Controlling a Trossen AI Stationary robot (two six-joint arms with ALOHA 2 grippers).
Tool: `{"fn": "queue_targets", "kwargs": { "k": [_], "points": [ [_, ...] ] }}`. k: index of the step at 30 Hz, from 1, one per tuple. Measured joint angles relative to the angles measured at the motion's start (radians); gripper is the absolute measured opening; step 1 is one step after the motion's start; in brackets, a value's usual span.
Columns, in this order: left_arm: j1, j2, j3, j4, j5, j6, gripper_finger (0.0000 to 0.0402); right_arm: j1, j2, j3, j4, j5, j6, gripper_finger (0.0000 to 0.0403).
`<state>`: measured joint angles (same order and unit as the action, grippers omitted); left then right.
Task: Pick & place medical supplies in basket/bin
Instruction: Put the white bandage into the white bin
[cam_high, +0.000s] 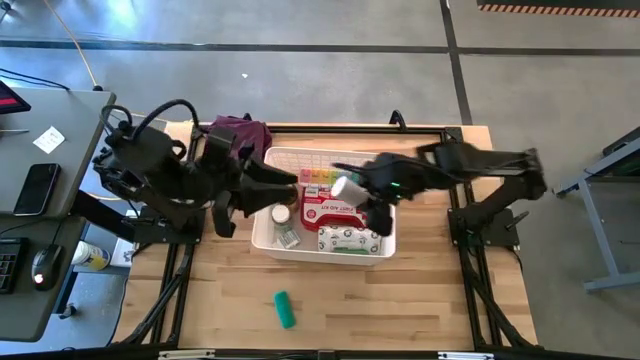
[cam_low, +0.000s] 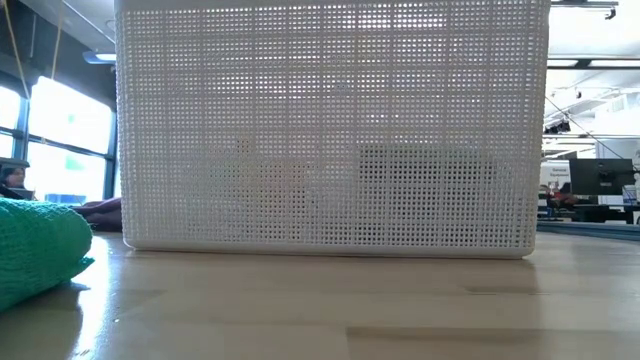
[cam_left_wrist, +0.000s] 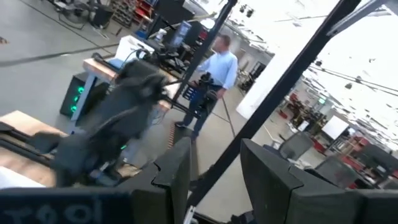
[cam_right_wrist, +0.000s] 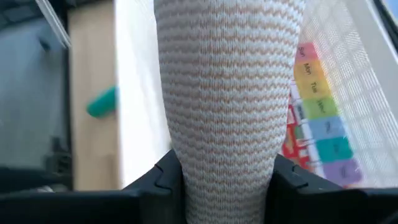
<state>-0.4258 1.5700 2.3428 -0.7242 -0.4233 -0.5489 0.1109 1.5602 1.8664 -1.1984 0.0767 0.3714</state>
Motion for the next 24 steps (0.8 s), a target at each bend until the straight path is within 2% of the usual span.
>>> {"fn": "queue_targets", "kwargs": {
  "k": [7, 11, 14, 20, 24],
  "points": [
    [0.000, -0.012, 0.000, -0.001, -0.021, 0.052, 0.0172, -0.107, 0.153, -0.001, -0.057, -0.040, -0.255, 0.0128],
    [0.000, -0.026, -0.001, -0.036, -0.006, 0.119, 0.0172, -0.148, 0.222, -0.001, -0.071, -0.114, -0.333, 0.0129],
    [-0.001, -0.053, 0.001, -0.150, 0.029, 0.198, 0.0172, -0.168, 0.261, -0.001, -0.071, -0.158, -0.377, 0.0129],
    [0.000, -0.064, -0.001, -0.490, 0.058, 0.195, 0.0172, -0.190, 0.315, -0.001, -0.097, -0.165, -0.460, 0.0136],
    [0.000, -0.055, 0.000, -0.581, 0.117, 0.202, 0.0172, -0.197, 0.331, -0.001, -0.104, -0.163, -0.476, 0.0149]
  ]
}}
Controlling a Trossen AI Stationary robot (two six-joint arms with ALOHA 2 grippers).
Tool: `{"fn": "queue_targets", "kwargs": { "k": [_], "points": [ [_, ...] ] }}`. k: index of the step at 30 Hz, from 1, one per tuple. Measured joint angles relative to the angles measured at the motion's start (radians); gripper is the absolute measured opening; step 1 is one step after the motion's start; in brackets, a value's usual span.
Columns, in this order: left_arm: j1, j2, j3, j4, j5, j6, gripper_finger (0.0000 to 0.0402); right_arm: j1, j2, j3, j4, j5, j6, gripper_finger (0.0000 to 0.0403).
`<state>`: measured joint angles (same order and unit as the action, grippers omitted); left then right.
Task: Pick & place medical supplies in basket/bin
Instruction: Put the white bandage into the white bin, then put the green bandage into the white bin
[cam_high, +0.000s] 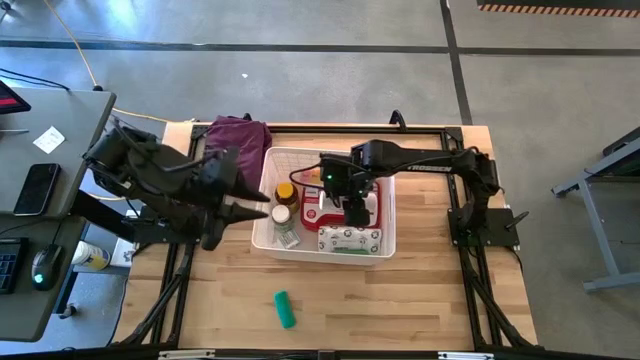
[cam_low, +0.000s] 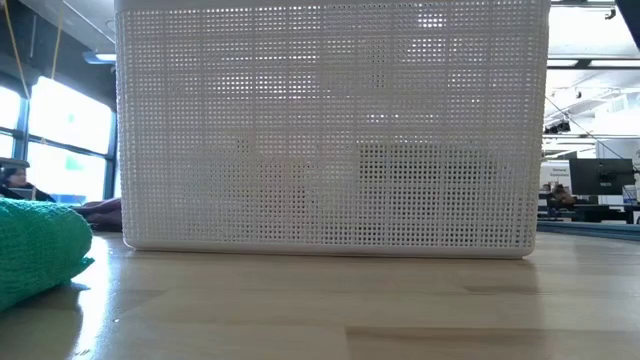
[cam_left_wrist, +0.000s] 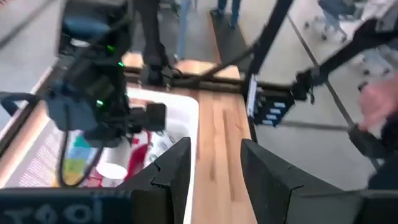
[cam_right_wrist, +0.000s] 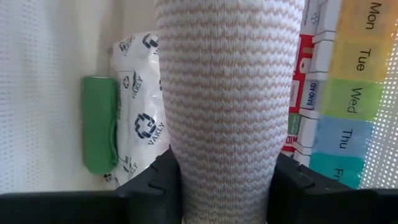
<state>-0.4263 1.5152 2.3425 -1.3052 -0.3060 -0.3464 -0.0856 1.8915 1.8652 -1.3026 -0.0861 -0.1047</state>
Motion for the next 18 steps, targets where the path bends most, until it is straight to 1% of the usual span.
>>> {"fn": "queue_targets", "kwargs": {
  "k": [5, 8, 10, 13, 18],
  "points": [
    [0.000, 0.018, 0.000, -0.034, 0.093, -0.005, 0.0172, 0.000, 0.001, 0.000, -0.002, 0.002, 0.001, 0.0172],
    [0.000, 0.025, -0.003, -0.106, 0.171, -0.049, 0.0172, 0.000, 0.001, 0.000, -0.003, 0.002, 0.017, 0.0184],
    [0.000, 0.034, -0.012, -0.158, 0.198, -0.088, 0.0172, 0.000, 0.001, 0.000, -0.004, 0.002, 0.028, 0.0191],
    [-0.017, 0.050, -0.016, -0.225, 0.185, -0.139, 0.0172, 0.000, 0.001, 0.000, -0.004, -0.008, 0.055, 0.0207],
    [-0.099, 0.065, -0.013, -0.225, 0.129, -0.149, 0.0172, 0.000, 0.001, 0.000, -0.011, -0.068, 0.103, 0.0246]
  ]
}}
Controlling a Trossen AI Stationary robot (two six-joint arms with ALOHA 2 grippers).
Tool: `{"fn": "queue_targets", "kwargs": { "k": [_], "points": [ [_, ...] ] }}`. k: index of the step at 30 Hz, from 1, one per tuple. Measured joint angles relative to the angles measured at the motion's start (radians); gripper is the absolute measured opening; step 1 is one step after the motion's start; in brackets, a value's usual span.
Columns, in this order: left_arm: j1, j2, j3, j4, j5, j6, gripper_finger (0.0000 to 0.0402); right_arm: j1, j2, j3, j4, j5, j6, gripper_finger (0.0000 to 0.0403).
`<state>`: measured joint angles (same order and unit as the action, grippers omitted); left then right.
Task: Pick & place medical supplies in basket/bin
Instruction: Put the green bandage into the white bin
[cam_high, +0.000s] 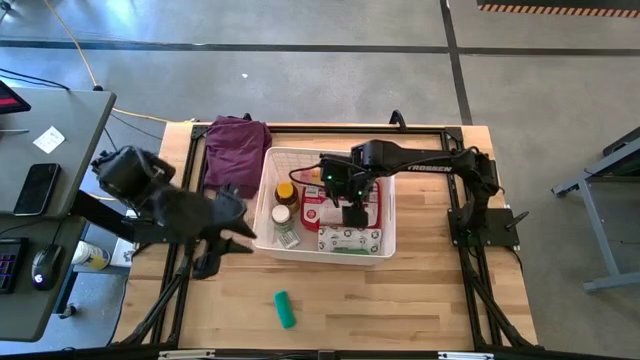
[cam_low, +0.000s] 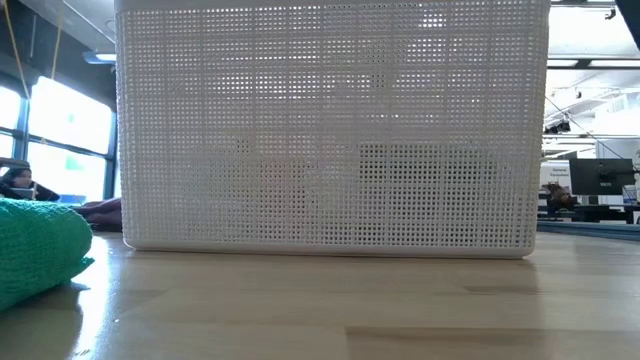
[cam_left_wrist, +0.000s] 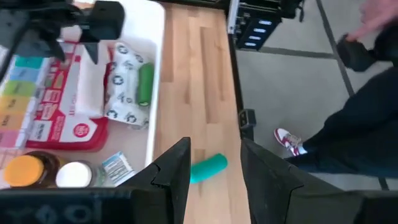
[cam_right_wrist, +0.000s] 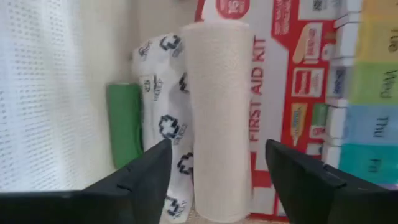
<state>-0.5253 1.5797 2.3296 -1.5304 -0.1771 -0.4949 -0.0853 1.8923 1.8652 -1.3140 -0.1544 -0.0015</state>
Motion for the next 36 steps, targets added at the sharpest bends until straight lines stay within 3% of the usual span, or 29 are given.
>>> {"fn": "queue_targets", "kwargs": {
  "k": [8, 17, 21, 26, 31, 36],
  "points": [
    [-0.075, 0.082, 0.000, -0.025, -0.008, -0.005, 0.0172, 0.007, -0.026, -0.001, -0.093, -0.017, 0.117, 0.0288],
    [-0.114, 0.239, -0.001, -0.042, 0.105, 0.163, 0.0172, 0.126, -0.302, -0.001, -0.071, 0.115, 0.351, 0.0267],
    [-0.128, 0.311, -0.002, -0.031, 0.145, 0.280, 0.0186, 0.226, -0.428, 0.000, -0.058, 0.224, 0.542, 0.0260],
    [-0.122, 0.403, -0.002, -0.019, 0.203, 0.388, 0.0240, 0.413, -0.526, 0.000, -0.058, 0.382, 0.757, 0.0260],
    [-0.125, 0.496, -0.001, 0.006, 0.274, 0.489, 0.0284, 0.598, -0.536, 0.000, -0.058, 0.500, 0.911, 0.0259],
    [-0.137, 0.590, -0.001, 0.004, 0.262, 0.621, 0.0285, 0.717, -0.494, 0.000, -0.058, 0.576, 1.000, 0.0259]
  ]
}}
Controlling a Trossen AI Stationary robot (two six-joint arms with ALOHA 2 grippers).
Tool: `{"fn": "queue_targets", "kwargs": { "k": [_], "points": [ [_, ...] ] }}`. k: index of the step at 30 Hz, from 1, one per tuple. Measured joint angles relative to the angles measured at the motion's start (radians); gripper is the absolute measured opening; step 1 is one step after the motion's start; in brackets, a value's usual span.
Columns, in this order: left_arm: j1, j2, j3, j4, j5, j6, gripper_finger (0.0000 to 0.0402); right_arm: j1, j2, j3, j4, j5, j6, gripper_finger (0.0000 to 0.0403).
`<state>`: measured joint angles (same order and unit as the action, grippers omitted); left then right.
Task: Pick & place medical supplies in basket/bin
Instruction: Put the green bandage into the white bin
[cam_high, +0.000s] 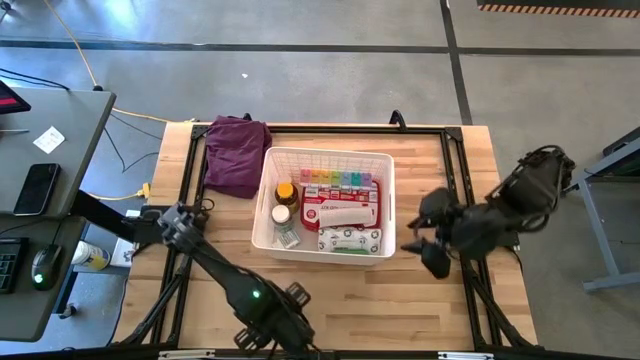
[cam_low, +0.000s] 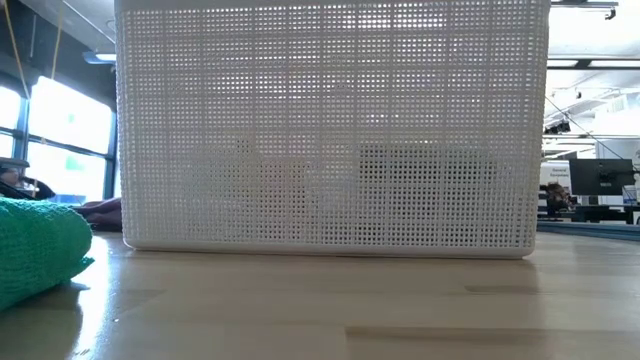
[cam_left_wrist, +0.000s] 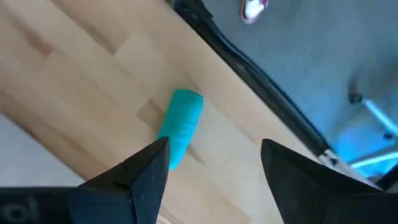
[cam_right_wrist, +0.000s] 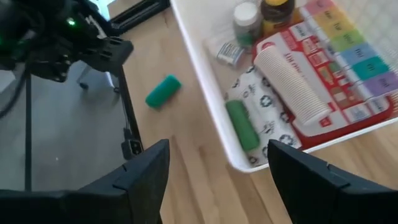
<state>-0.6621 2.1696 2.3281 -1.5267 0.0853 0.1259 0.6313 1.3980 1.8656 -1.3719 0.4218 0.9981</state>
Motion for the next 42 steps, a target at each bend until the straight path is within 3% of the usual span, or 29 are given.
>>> {"fn": "queue_targets", "kwargs": {
  "k": [14, 18, 23, 29, 37, 42],
  "points": [
    [0.041, 0.226, 0.001, -0.038, -0.007, 0.166, 0.0237, 0.158, 0.123, 0.000, 0.001, 0.010, 0.111, 0.0259],
    [0.057, 0.256, -0.002, -0.042, 0.041, 0.176, 0.0224, 0.195, 0.128, 0.000, 0.000, 0.031, 0.150, 0.0259],
    [0.052, 0.254, -0.129, 0.002, 0.076, 0.244, 0.0217, 0.231, 0.128, 0.000, 0.000, 0.075, 0.203, 0.0259],
    [0.050, 0.244, -0.265, 0.042, 0.101, 0.216, 0.0216, 0.252, 0.128, 0.000, 0.000, 0.113, 0.229, 0.0259],
    [0.055, 0.245, -0.270, 0.152, -0.045, 0.142, 0.0214, 0.236, 0.128, 0.000, -0.001, 0.151, 0.207, 0.0259],
    [0.056, 0.247, -0.277, 0.163, -0.122, 0.131, 0.0187, 0.217, 0.128, 0.000, -0.001, 0.153, 0.192, 0.0259]
  ]
}}
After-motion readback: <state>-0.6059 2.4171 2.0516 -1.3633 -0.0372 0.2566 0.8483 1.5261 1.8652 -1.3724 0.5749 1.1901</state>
